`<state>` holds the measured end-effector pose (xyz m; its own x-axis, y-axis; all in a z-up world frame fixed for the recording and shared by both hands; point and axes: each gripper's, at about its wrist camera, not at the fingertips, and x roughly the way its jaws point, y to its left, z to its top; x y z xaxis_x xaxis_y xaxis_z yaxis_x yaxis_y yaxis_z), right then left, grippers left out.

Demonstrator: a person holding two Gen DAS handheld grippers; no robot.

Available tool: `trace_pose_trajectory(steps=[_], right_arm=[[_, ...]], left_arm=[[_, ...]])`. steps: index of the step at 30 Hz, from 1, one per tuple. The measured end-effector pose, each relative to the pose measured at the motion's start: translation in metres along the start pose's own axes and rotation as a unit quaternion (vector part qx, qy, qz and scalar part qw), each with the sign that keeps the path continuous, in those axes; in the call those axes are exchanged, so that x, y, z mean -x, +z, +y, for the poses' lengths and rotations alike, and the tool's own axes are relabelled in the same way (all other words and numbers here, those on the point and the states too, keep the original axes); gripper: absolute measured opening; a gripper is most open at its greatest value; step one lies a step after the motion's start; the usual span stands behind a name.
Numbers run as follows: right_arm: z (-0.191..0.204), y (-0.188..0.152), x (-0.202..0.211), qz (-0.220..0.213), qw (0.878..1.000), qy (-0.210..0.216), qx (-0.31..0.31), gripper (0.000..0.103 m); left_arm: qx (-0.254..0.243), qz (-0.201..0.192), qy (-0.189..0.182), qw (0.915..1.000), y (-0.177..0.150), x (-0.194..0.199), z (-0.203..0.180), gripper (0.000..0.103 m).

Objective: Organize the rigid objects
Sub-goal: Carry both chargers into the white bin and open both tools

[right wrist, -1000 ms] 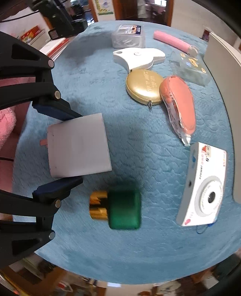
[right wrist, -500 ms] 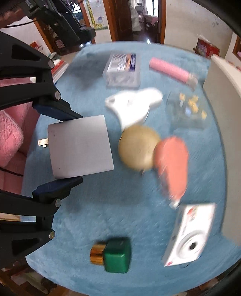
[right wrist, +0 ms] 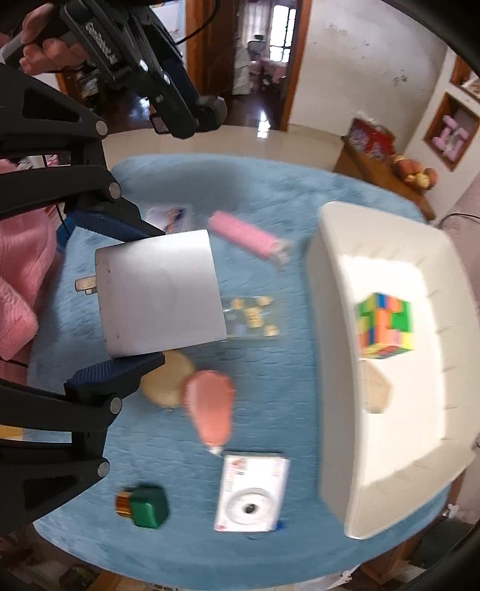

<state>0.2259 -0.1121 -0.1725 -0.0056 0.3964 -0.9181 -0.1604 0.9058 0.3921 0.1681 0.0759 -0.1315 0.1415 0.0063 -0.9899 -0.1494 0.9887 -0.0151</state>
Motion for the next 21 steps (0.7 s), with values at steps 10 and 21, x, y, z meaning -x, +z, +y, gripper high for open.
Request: trace_pose_trajectory(steps=[10,21], right_arm=[[-0.019,0.044,0.026,-0.059,0.998,-0.006,-0.038,0.058],[-0.053,0.094,0.033,-0.136,0.988,-0.053,-0.058,0.058]], left_arm=[[-0.033,-0.062,-0.022,0.9973,0.063,0.012,-0.013,0.062],[-0.067,-0.101,-0.073,0.9899,0.11,0.002,-0.031,0.062]])
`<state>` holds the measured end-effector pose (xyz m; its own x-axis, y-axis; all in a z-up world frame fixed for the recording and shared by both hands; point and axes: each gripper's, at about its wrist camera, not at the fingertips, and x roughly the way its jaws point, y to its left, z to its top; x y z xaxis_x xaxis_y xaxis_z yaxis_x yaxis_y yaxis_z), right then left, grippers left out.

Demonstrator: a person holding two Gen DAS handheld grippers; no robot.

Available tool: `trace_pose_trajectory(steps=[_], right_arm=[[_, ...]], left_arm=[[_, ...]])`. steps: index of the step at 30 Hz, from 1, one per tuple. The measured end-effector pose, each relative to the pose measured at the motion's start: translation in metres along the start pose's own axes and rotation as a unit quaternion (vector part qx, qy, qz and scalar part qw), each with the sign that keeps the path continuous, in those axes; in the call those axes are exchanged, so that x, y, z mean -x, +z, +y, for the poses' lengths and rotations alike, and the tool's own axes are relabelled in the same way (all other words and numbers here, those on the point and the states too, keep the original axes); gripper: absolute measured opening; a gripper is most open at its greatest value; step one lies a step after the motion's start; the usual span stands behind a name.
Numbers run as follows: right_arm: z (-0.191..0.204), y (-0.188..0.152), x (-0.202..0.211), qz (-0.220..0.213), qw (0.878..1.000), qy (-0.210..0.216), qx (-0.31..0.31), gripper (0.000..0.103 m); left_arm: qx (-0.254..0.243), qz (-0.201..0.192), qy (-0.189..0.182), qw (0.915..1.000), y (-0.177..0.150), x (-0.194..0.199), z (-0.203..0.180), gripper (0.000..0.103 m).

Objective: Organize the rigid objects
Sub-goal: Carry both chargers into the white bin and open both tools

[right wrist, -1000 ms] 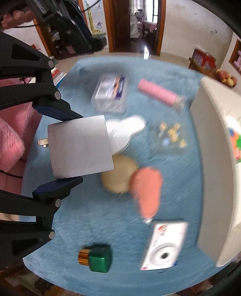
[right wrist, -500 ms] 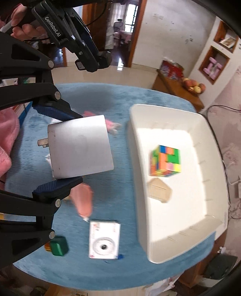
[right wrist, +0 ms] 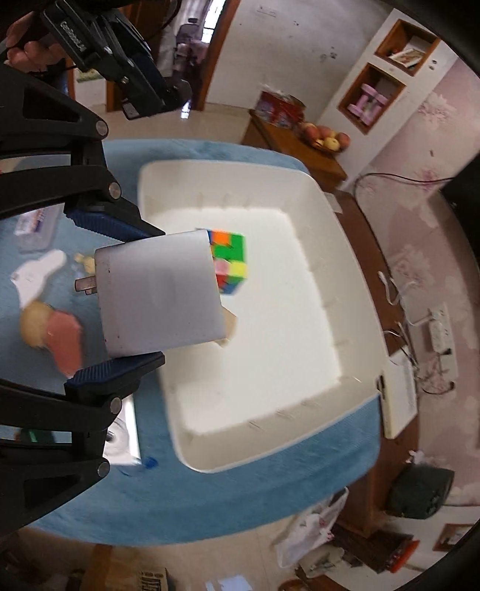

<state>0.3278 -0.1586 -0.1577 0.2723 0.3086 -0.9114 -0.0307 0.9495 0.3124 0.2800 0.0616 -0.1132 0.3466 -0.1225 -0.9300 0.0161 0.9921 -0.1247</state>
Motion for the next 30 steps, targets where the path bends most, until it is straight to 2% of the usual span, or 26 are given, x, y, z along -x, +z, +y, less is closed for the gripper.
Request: trace_pose_trajectory(steps=[6,15,18,19,20,21,23,27,30], right_arm=[[-0.018,0.016,-0.015,-0.014,1.0,-0.008,-0.017,0.058],[-0.028,0.03,-0.026,-0.021,0.999,-0.021,-0.03,0.056],[-0.032,0.029,-0.032,-0.014,0.999,-0.009,-0.042,0.057],[-0.034,0.028,-0.029,-0.024,0.998,0.006,-0.05,0.057],[-0.034,0.028,-0.026,-0.034,0.998,0.012,-0.053,0.057],[-0.034,0.028,-0.023,-0.043,0.998,0.014,-0.052,0.057],[-0.03,0.029,-0.014,-0.062,0.997,0.004,-0.039,0.057],[-0.025,0.029,0.0,-0.086,0.996,-0.01,-0.019,0.057],[-0.027,0.027,0.009,-0.098,0.995,-0.004,-0.026,0.057]], left_arm=[[-0.019,-0.043,-0.014,0.9988,0.016,-0.009,-0.009,0.062],[-0.066,-0.075,-0.012,0.995,0.033,-0.015,-0.023,0.062],[-0.059,-0.076,-0.012,0.9953,0.035,-0.017,-0.021,0.062],[-0.056,-0.079,-0.013,0.9952,0.035,-0.016,-0.02,0.062],[-0.056,-0.084,-0.015,0.9948,0.036,-0.015,-0.019,0.065],[-0.054,-0.089,-0.015,0.9944,0.036,-0.013,-0.018,0.072],[-0.049,-0.104,-0.014,0.9932,0.037,-0.009,-0.016,0.077],[-0.034,-0.118,-0.024,0.9921,0.039,-0.001,-0.01,0.079],[-0.022,-0.117,-0.031,0.9924,0.04,0.001,-0.006,0.079]])
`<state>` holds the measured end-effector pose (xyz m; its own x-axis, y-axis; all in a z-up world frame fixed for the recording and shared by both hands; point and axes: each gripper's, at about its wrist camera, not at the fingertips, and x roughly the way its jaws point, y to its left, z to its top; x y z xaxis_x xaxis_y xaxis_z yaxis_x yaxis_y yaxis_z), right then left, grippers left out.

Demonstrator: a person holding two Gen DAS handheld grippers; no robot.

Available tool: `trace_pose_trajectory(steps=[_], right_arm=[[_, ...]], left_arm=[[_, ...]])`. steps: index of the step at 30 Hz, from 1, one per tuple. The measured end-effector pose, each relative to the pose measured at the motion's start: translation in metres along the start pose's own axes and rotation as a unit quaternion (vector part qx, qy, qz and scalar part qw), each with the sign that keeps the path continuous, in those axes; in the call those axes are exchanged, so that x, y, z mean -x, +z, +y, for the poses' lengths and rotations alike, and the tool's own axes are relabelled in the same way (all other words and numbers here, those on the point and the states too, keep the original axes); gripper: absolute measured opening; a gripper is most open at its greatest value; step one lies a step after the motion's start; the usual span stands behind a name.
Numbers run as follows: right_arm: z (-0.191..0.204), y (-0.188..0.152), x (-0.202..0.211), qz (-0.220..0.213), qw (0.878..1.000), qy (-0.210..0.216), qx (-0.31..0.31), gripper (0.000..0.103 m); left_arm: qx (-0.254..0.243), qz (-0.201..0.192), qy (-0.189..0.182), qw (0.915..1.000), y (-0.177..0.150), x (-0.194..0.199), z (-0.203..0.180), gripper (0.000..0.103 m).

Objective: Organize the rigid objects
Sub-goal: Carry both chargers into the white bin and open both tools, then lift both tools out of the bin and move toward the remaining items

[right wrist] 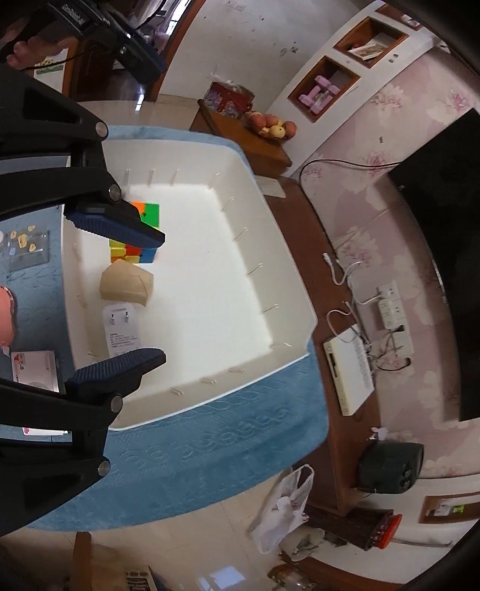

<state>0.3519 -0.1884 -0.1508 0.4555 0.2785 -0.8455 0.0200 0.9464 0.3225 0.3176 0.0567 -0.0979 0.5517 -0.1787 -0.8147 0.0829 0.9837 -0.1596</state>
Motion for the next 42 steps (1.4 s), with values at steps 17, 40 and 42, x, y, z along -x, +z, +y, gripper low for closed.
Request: trace_pose_trajectory(steps=[17,40,42], right_arm=[[-0.014,-0.028,0.053,-0.055,0.998,0.006,-0.024,0.066],[-0.075,-0.122,0.109,-0.093,0.994,0.005,-0.065,0.066],[-0.079,-0.127,0.112,-0.093,0.994,0.004,-0.06,0.066]], left_arm=[[0.03,-0.007,-0.011,0.9995,-0.028,0.031,0.013,0.079],[0.057,-0.019,-0.011,0.9981,-0.11,0.088,-0.013,0.082],[0.062,-0.015,-0.013,0.9979,-0.117,0.09,-0.016,0.082]])
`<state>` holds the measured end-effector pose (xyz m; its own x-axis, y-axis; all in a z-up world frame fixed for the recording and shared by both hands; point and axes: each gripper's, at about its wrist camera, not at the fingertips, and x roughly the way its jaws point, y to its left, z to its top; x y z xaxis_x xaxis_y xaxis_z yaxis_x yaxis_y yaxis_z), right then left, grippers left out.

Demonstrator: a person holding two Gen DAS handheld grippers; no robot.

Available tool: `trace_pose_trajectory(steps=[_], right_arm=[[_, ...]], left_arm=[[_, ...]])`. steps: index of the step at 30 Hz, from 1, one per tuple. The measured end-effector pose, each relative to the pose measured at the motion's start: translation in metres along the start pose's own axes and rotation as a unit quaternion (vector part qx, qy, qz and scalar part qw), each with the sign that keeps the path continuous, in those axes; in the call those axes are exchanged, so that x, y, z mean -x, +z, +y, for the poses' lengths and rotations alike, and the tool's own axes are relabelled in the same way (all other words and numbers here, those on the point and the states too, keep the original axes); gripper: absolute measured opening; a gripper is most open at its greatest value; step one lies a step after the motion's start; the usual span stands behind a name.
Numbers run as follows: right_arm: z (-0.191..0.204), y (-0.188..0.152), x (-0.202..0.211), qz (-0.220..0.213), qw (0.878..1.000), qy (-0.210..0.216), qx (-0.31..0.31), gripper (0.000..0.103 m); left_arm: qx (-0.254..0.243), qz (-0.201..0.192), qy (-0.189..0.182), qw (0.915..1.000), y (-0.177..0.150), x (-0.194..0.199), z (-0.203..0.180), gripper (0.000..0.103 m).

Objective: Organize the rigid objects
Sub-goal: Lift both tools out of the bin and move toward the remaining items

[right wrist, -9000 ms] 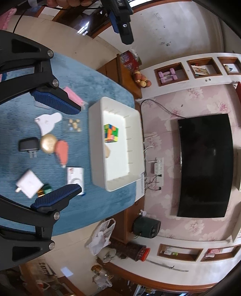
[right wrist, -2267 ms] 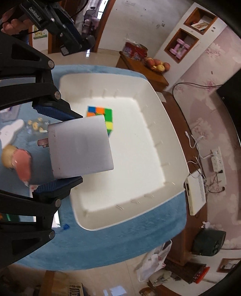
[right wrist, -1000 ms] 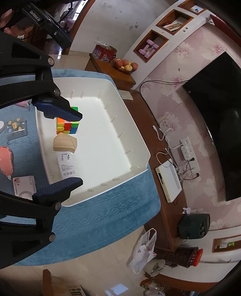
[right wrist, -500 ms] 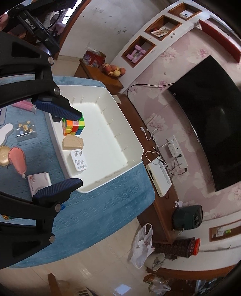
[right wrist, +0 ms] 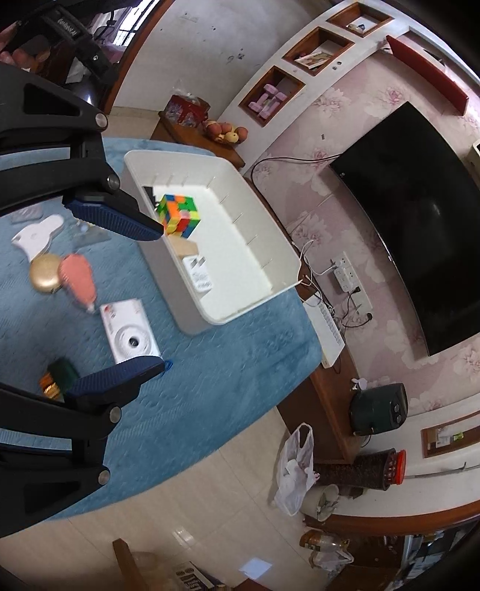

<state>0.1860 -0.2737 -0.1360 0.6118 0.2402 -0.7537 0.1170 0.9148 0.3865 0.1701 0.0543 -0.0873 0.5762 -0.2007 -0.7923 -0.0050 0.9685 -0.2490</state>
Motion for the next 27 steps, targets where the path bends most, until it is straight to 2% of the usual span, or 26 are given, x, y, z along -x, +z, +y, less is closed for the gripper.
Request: trace_pose_trajectory(steps=[12,20,27], right_arm=[[-0.024,-0.028,0.004,0.025,0.997,-0.019,0.075,0.066],[-0.028,-0.044,-0.002,0.045,0.986,-0.031,0.158,0.066],[-0.035,-0.05,-0.01,0.072,0.978,-0.025,0.195,0.066]], left_arm=[[0.051,0.04,0.02,0.9977,-0.04,0.0,-0.016,0.082],[0.077,0.047,0.019,0.9958,-0.054,0.0,-0.021,0.082],[0.111,0.068,0.023,0.9913,-0.067,-0.012,-0.024,0.082]])
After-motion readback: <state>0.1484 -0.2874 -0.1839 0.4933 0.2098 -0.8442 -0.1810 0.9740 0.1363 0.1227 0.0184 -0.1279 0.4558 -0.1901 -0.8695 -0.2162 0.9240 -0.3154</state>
